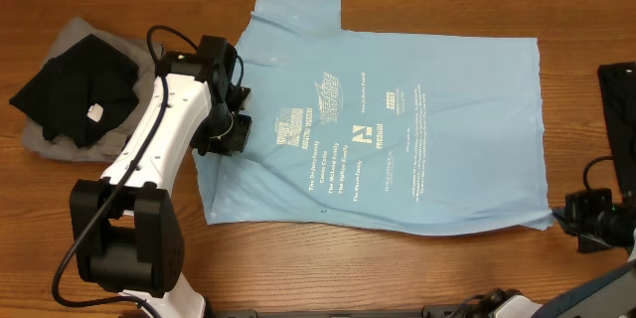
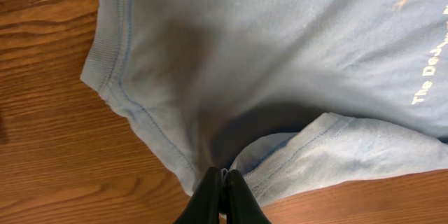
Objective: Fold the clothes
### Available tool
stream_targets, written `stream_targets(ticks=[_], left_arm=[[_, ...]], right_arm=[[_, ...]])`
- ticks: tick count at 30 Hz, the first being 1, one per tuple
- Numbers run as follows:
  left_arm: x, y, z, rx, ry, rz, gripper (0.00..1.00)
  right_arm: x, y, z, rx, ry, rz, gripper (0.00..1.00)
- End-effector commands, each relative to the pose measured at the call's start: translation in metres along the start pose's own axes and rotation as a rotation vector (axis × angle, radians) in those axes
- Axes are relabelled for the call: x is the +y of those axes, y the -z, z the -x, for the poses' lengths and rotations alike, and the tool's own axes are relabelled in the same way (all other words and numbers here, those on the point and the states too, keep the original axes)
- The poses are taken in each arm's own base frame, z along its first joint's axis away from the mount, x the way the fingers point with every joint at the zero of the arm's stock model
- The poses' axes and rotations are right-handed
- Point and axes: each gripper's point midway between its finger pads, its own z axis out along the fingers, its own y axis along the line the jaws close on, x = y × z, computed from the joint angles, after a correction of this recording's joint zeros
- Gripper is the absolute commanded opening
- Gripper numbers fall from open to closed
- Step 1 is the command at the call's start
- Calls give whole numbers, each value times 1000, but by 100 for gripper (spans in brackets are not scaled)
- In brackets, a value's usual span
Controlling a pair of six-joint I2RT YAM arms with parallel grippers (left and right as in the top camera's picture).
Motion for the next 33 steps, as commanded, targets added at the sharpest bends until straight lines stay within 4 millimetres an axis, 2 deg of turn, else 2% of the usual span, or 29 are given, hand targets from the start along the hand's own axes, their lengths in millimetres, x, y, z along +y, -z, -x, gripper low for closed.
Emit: stream_targets(ticks=[1,5,13,18,24,33], left_arm=[[8,7,6,-28,22,37,4],[15,12,14,-63,27,69,4],[19,35,56,-234,13,85,4],[22,40,73,-303,-8,106,4],[27,45,86,-358,-4,132,4],[38,53,102,-434,29,179,4]], right_arm=[[23,5,2,-13,27,71,4],[32,4,9,-43,6,93,4],[46,7,27,-111,-22,150,4],[61,8,34,-150,27,194,4],[84,3,33,-177,113,222,4],[99,-15,38,-204,120,211,4]])
